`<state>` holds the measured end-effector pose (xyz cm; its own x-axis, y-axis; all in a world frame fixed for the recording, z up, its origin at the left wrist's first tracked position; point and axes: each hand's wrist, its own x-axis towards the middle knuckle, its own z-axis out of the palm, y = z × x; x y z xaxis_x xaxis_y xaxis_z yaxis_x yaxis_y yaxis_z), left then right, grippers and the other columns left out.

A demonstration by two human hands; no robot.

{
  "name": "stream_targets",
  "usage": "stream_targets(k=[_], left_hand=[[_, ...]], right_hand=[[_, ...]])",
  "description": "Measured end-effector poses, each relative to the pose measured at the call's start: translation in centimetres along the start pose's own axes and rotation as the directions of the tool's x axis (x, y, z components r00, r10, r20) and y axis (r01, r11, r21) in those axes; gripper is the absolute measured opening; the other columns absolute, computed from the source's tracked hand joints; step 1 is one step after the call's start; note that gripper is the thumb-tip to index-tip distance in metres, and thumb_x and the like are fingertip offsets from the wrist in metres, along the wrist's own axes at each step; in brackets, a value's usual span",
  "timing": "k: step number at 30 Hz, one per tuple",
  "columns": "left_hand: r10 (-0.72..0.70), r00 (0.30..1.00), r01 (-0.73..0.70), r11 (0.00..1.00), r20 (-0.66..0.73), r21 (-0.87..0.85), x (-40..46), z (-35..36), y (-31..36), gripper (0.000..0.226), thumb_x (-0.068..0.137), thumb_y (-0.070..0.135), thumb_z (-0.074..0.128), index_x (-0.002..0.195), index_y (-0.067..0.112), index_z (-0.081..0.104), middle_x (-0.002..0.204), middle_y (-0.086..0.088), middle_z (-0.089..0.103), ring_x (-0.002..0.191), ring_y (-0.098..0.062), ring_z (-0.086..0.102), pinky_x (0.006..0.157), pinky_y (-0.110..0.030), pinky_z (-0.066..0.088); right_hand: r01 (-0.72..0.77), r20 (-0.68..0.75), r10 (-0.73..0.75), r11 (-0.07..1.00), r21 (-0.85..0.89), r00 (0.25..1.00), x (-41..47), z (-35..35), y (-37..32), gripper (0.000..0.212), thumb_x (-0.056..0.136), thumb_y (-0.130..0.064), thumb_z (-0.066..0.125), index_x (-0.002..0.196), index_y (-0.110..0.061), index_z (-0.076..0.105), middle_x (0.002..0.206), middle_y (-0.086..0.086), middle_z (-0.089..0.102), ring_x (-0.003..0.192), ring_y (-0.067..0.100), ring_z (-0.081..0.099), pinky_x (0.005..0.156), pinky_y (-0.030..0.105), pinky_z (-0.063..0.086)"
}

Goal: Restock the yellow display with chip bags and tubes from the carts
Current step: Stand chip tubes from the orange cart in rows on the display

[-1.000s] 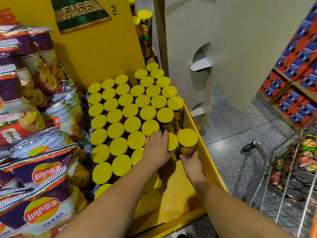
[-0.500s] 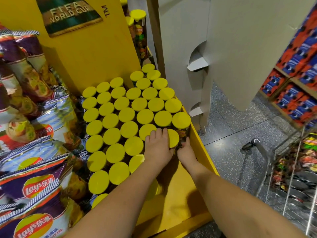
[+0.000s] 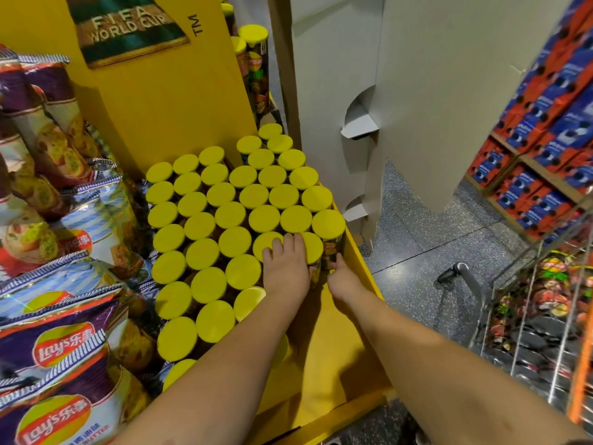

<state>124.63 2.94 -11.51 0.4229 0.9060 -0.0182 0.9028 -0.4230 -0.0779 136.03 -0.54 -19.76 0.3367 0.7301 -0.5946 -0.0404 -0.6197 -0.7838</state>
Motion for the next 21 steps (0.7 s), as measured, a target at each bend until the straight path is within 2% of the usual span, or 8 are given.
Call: stream_targets(k=[2,5,8,10,13,15,18,21], left_hand=[[0.007,0.999,-0.006,1.000,0.039,-0.019,-0.3,-0.7,0.0,0.089,0.083,0.056,0.063,0.149,0.014,0.022,0.150,-0.009,0.032,0.133,-0.031,0.033,0.106,-0.045,0.029],[0.047,0.996,-0.042,0.996,0.069,-0.075,-0.9,-3.0,0.3,0.093,0.083,0.063,0.059,0.151,0.017,0.016,0.154,-0.009,0.023,0.138,-0.031,0.026,0.110,-0.045,0.024],[0.103,0.995,-0.099,0.961,0.005,-0.259,-1.5,-6.2,1.8,0.075,0.087,0.058,0.056,0.146,0.019,0.032,0.148,-0.006,0.031,0.134,-0.028,0.029,0.106,-0.043,0.027],[0.146,0.987,-0.159,0.882,-0.063,-0.444,-1.8,-8.2,3.8,0.052,0.089,0.045,0.059,0.132,0.018,0.051,0.134,-0.005,0.046,0.125,-0.026,0.040,0.099,-0.040,0.033],[0.201,0.976,-0.201,0.683,-0.083,-0.702,-2.7,-10.8,9.9,0.026,0.090,0.025,0.062,0.111,0.010,0.064,0.114,-0.007,0.059,0.108,-0.025,0.055,0.091,-0.036,0.042],[0.266,0.962,-0.205,0.582,-0.054,-0.787,-3.6,-12.4,15.4,0.020,0.092,0.022,0.060,0.108,0.011,0.065,0.108,-0.006,0.062,0.098,-0.022,0.059,0.086,-0.034,0.046],[0.418,0.908,-0.235,0.501,-0.004,-0.833,-5.2,-14.1,23.5,0.019,0.095,0.026,0.057,0.109,0.016,0.062,0.104,-0.001,0.062,0.088,-0.018,0.058,0.079,-0.030,0.045],[0.555,0.832,-0.280,0.458,0.025,-0.843,-7.4,-14.9,32.0,0.017,0.095,0.025,0.057,0.108,0.015,0.062,0.100,-0.001,0.062,0.089,-0.018,0.057,0.073,-0.025,0.038]], right_hand=[[-0.014,0.056,0.014,1.000,-0.005,0.998,-1.4,-0.8,-0.5,0.066,0.095,0.005,0.036,0.153,-0.020,0.018,0.119,-0.003,0.033,0.077,-0.003,0.036,0.071,0.021,0.037],[0.019,0.051,-0.013,0.993,-0.115,0.999,-4.1,-3.4,-2.2,0.050,0.098,-0.010,0.042,0.147,-0.016,0.035,0.104,-0.008,0.045,0.074,-0.002,0.040,0.071,0.024,0.042],[0.134,0.063,-0.120,0.935,-0.328,0.991,-7.7,-6.6,-4.6,0.037,0.098,-0.020,0.047,0.134,-0.016,0.052,0.094,-0.005,0.055,0.061,0.000,0.044,0.055,0.015,0.036],[0.183,0.020,-0.185,0.940,-0.287,0.982,-10.0,-9.0,-5.5,0.028,0.092,-0.019,0.049,0.117,-0.022,0.062,0.090,-0.002,0.065,0.059,0.002,0.054,0.054,0.018,0.042],[0.226,-0.137,-0.238,0.969,-0.098,0.962,-14.3,-14.6,-5.0,0.018,0.085,-0.017,0.052,0.094,-0.028,0.063,0.083,0.001,0.070,0.070,0.014,0.061,0.066,0.031,0.046],[0.273,-0.254,-0.268,0.962,-0.013,0.929,-17.0,-19.6,-3.5,0.022,0.091,-0.009,0.050,0.093,-0.027,0.062,0.081,0.001,0.068,0.067,0.007,0.062,0.065,0.025,0.046],[0.281,-0.422,-0.224,0.957,0.078,0.879,-20.4,-26.6,-0.1,0.022,0.098,-0.004,0.045,0.096,-0.020,0.060,0.079,0.002,0.064,0.057,-0.005,0.059,0.058,0.014,0.046],[0.197,-0.582,-0.117,0.977,0.076,0.805,-22.6,-33.8,5.2,0.022,0.097,-0.014,0.047,0.093,-0.028,0.062,0.079,-0.002,0.068,0.065,0.005,0.063,0.069,0.032,0.052]])
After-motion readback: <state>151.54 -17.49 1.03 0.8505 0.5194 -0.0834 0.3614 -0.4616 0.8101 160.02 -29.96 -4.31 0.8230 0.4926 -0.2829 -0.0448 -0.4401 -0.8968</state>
